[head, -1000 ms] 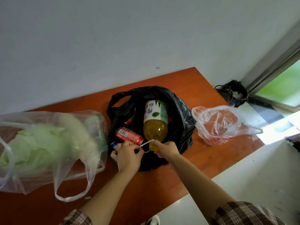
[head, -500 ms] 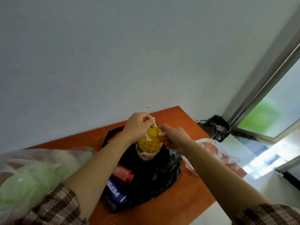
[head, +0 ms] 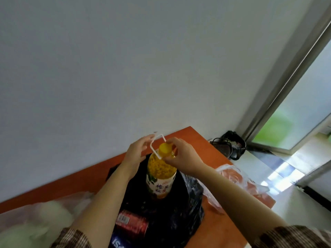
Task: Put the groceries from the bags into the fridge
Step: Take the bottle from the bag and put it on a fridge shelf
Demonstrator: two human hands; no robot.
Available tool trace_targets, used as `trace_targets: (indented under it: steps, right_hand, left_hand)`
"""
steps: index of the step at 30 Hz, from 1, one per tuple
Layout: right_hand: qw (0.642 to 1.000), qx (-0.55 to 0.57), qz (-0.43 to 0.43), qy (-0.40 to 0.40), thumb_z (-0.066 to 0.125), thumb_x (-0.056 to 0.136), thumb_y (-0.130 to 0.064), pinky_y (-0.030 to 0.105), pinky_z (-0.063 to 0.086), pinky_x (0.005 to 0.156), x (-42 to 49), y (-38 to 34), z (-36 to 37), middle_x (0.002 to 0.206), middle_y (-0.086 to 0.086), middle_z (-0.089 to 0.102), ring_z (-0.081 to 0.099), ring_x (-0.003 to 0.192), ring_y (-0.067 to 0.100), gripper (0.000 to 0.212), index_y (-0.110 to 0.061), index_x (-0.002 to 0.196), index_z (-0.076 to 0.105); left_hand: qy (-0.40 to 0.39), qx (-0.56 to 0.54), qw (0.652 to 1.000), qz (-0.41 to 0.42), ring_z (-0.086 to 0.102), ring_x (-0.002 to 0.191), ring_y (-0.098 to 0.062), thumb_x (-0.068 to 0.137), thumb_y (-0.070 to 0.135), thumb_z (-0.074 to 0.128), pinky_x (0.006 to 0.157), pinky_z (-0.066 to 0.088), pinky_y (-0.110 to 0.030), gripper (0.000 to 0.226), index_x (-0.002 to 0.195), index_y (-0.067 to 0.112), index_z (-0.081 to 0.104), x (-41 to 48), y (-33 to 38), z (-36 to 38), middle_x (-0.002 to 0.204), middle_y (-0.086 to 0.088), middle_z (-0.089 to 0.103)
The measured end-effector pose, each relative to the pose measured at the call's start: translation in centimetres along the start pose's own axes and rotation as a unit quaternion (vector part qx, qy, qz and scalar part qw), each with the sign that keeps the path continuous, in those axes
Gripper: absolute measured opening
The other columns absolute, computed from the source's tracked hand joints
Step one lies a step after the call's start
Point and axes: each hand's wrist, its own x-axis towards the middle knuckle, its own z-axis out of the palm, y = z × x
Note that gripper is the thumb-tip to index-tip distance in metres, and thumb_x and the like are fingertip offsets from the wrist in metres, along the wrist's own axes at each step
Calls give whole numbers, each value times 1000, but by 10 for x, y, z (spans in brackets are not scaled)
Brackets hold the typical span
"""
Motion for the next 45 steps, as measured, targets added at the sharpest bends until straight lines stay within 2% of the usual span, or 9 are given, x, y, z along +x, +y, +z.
trace_targets:
  steps: [2, 8, 13, 22, 29, 32, 38, 42, 45]
  right_hand:
    - [999, -29, -18, -25, 71, 80, -38, 25, 49, 75, 7, 4, -5, 105, -7, 58, 55, 90, 10, 47, -21, 122, 55]
    - [992, -117, -25, -45, 66, 81, -54, 25, 45, 69, 12, 5, 1, 102, -8, 59, 55, 83, 11, 50, -22, 117, 55]
    - [995, -94, 12, 22, 66, 82, -54, 26, 45, 70, 1, 7, 13, 108, -5, 59, 57, 88, 15, 56, -18, 123, 54]
    - [998, -48, 45, 24, 74, 78, -46, 23, 35, 49, -27, 0, 1, 72, -9, 54, 50, 61, 9, 39, -21, 91, 48]
    - [997, 25, 11, 76, 76, 77, -45, 33, 51, 60, -76, -18, -29, 79, -2, 59, 57, 70, 15, 39, -19, 97, 56]
    - [992, 64, -13, 108, 77, 77, -43, 30, 51, 60, -109, -28, -72, 78, -5, 58, 57, 69, 13, 38, -20, 99, 56]
    - [974, 74, -25, 213, 78, 75, -42, 35, 54, 58, -205, -18, -159, 73, -1, 59, 61, 66, 18, 36, -20, 97, 59]
    - [965, 42, -4, 258, 77, 75, -44, 24, 53, 61, -291, 8, -210, 77, -7, 57, 59, 71, 10, 37, -25, 99, 57]
    - [960, 15, 21, 280, 77, 74, -46, 28, 57, 64, -364, 34, -246, 81, -10, 57, 61, 77, 13, 40, -27, 102, 55]
  left_hand:
    - [-14, -52, 999, -1, 38, 134, -17, 77, 36, 51, 113, 27, -49, 47, 122, 39, 60, -5, -41, -11, 139, 6, 49]
    - [-51, 68, 996, 26, 35, 134, -5, 65, 22, 88, 102, 38, -29, 120, 148, 46, 5, -16, -116, 8, 147, 16, 28]
    - [-26, 91, 990, 109, 50, 120, 0, 55, 36, 92, 93, 50, -28, 108, 139, 50, 25, -8, -125, 20, 137, 16, 46]
    - [1, 177, 977, 116, 59, 102, -9, 51, 42, 90, 80, 55, -38, 93, 123, 52, 32, -22, -118, 27, 116, 13, 56]
    - [38, 200, 956, 214, 54, 107, -3, 54, 43, 89, 80, 50, -22, 91, 121, 60, 30, -66, -91, 45, 117, 22, 50]
    - [54, 207, 941, 263, 53, 112, -7, 52, 44, 90, 86, 54, -32, 94, 129, 46, 36, -85, -60, 64, 124, 16, 52]
    - [6, 230, 914, 333, 54, 115, -17, 50, 40, 91, 87, 54, -43, 98, 132, 32, 37, -138, -7, 147, 129, 4, 53]
    - [-31, 235, 908, 345, 53, 109, -10, 54, 47, 88, 78, 48, -17, 98, 135, 33, 33, -193, -4, 237, 130, 6, 53]
    - [-70, 214, 905, 361, 54, 108, -11, 57, 47, 88, 79, 47, -16, 98, 136, 32, 31, -243, -12, 313, 131, 4, 53]
